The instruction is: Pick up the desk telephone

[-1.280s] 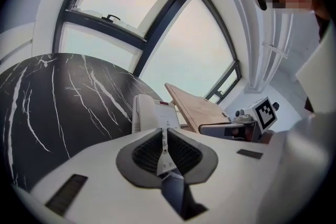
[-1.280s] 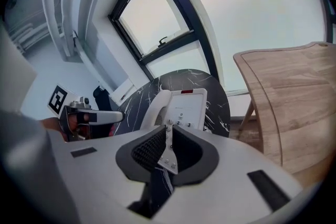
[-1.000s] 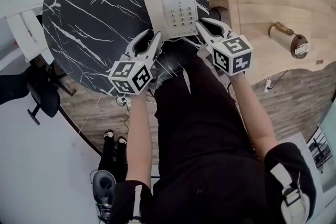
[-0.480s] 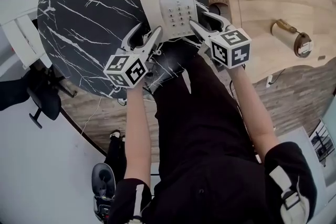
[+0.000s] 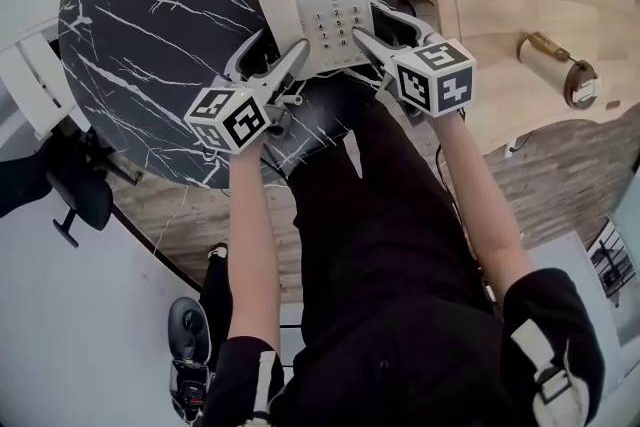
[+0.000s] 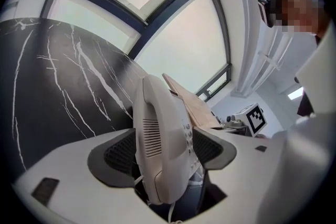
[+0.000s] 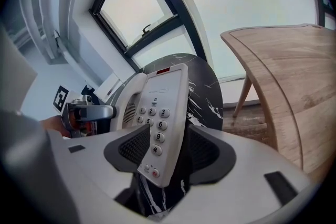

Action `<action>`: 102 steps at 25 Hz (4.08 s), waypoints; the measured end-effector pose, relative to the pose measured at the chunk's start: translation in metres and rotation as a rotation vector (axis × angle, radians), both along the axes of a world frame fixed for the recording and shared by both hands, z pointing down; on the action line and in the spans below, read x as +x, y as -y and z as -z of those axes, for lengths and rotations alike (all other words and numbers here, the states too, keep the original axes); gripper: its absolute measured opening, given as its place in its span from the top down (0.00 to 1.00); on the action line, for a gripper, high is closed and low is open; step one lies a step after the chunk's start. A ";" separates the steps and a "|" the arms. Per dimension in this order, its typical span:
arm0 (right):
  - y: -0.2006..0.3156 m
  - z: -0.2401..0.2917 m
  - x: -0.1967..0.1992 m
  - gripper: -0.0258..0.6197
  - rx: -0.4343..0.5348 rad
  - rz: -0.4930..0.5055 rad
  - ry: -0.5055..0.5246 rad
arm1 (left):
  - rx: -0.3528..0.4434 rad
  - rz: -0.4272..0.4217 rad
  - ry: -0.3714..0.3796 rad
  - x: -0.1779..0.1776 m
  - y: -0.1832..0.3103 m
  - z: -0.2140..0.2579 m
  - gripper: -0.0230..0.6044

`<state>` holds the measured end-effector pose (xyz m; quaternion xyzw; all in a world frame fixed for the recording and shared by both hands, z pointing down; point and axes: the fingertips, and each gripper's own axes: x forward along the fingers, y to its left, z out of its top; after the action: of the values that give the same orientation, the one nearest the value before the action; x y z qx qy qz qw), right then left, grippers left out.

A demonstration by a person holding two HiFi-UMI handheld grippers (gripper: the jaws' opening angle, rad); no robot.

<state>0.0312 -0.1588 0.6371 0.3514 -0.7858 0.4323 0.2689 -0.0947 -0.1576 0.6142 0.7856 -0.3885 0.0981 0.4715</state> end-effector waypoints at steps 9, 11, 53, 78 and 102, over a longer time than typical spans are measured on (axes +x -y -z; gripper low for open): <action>0.009 -0.006 -0.003 0.61 -0.004 0.028 0.009 | -0.019 -0.034 -0.030 0.007 0.004 -0.010 0.43; 0.011 -0.008 -0.004 0.61 -0.005 0.036 0.009 | -0.022 -0.037 -0.037 0.007 0.004 -0.011 0.43; 0.015 0.001 -0.015 0.64 -0.064 0.043 0.041 | -0.028 0.051 -0.023 0.003 0.003 0.002 0.43; 0.083 0.153 -0.061 0.66 0.239 0.124 0.112 | 0.216 0.215 0.019 -0.038 0.039 0.138 0.44; 0.124 0.309 -0.087 0.68 0.552 0.163 0.242 | 0.497 0.302 0.061 -0.063 0.072 0.288 0.44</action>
<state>-0.0553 -0.2830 0.3282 0.2928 -0.9253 0.2184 0.1016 -0.1578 -0.2297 0.3264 0.8068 -0.5274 -0.0477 0.2620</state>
